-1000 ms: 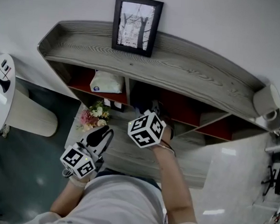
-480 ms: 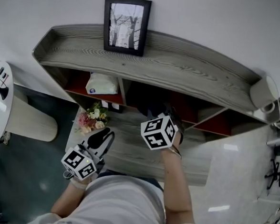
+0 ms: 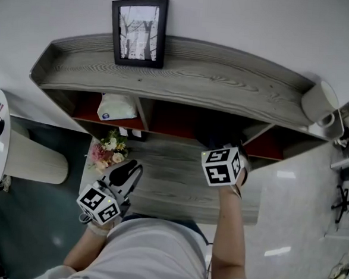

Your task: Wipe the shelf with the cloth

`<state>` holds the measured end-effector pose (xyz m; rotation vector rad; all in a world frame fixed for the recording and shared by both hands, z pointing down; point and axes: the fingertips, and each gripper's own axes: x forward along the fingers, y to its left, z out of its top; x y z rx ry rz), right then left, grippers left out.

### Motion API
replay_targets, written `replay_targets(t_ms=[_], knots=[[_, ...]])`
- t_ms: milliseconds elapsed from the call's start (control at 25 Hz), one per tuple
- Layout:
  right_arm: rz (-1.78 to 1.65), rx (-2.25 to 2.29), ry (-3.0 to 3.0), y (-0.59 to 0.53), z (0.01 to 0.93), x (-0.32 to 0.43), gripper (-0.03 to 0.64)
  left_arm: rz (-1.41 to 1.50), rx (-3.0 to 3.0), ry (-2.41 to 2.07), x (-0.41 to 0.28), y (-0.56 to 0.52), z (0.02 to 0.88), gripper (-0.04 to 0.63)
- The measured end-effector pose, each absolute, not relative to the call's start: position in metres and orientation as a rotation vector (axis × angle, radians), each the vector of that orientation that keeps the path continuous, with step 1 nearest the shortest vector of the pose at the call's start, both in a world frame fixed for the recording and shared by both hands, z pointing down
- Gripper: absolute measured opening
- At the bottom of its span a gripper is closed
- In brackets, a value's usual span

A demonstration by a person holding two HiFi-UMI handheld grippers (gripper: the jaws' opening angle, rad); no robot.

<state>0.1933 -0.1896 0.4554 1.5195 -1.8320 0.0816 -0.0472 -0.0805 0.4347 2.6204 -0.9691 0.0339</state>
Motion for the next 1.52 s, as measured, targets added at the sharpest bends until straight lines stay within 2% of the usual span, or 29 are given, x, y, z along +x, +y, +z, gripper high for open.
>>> replay_targets(t_ms=[400,1160,1520], knots=[[0.072,1.513,-1.756,-0.191,0.457,0.197,0.086,0.044,2.625,-0.963,-0.049,-0.082,0.436,0.094],[0.02,1.335,-1.981,-0.223,0.456,0.104,0.081,0.059,2.564,-1.064,-0.081,-0.074,0.446,0.094],[-0.028,1.182,-2.128,-0.229,0.455,0.026,0.081,0.056,2.533,-1.116,-0.095,-0.071,0.45,0.094]])
